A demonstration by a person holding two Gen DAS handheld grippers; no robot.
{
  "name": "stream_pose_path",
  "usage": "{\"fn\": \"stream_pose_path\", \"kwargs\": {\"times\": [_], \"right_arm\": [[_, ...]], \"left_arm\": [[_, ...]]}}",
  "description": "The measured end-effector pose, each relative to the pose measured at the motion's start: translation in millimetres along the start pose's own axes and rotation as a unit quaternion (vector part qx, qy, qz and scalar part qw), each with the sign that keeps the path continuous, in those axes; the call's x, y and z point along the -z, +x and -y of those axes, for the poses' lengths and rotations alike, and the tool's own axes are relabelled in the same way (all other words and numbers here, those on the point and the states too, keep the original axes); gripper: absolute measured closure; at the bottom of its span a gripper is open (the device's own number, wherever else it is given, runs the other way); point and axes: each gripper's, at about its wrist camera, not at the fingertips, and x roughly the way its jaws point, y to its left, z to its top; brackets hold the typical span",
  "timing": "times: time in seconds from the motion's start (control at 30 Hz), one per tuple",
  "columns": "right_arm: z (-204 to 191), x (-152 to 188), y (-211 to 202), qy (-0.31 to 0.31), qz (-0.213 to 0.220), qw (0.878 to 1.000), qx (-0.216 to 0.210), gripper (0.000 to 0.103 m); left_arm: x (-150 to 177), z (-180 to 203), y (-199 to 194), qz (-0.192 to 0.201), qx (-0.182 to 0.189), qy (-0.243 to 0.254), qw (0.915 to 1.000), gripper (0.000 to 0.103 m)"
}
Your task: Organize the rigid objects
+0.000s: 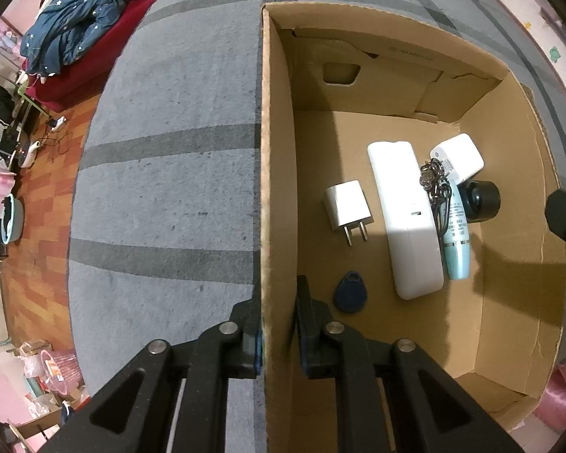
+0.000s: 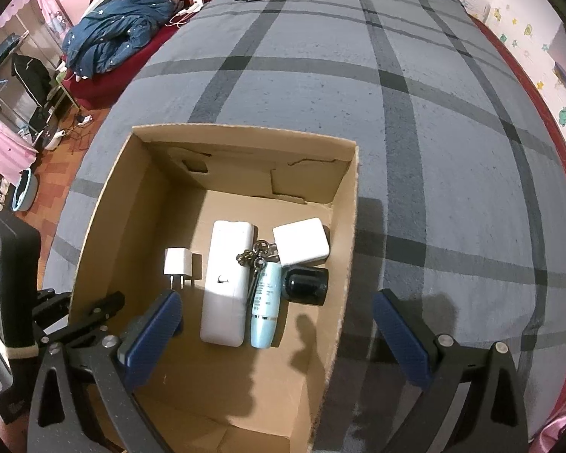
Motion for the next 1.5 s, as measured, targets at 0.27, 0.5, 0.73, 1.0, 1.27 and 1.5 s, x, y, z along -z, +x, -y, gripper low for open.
{"fn": "stream_pose_path", "kwargs": {"times": [0.27, 0.5, 0.73, 1.0, 1.27, 1.5], "right_arm": [[9, 8, -8, 0.012, -0.002, 1.0, -0.005, 0.0], [18, 18, -27, 0.031, -0.002, 0.999, -0.009, 0.0], [24, 32, -58, 0.042, 0.011, 0.999, -0.002, 0.0], [32, 47, -96, 0.064, 0.035, 0.997, 0.002, 0.0], [35, 60, -126, 0.057, 0.051, 0.997, 0.018, 0.0], [35, 71, -145, 0.057, 0.056, 0.997, 0.024, 0.0]], "left_arm": [[3, -4, -15, 0.017, 0.005, -0.014, 0.9997, 0.0], [11, 2, -41, 0.029, 0.022, -0.005, 0.9993, 0.0], [21, 13, -72, 0.041, 0.022, 0.022, 0.9987, 0.0], [34, 23, -100, 0.038, 0.027, 0.026, 0.9985, 0.0], [53, 34, -128, 0.05, 0.036, 0.041, 0.9973, 0.0], [63, 41, -148, 0.059, 0.043, 0.044, 0.9964, 0.0]]}}
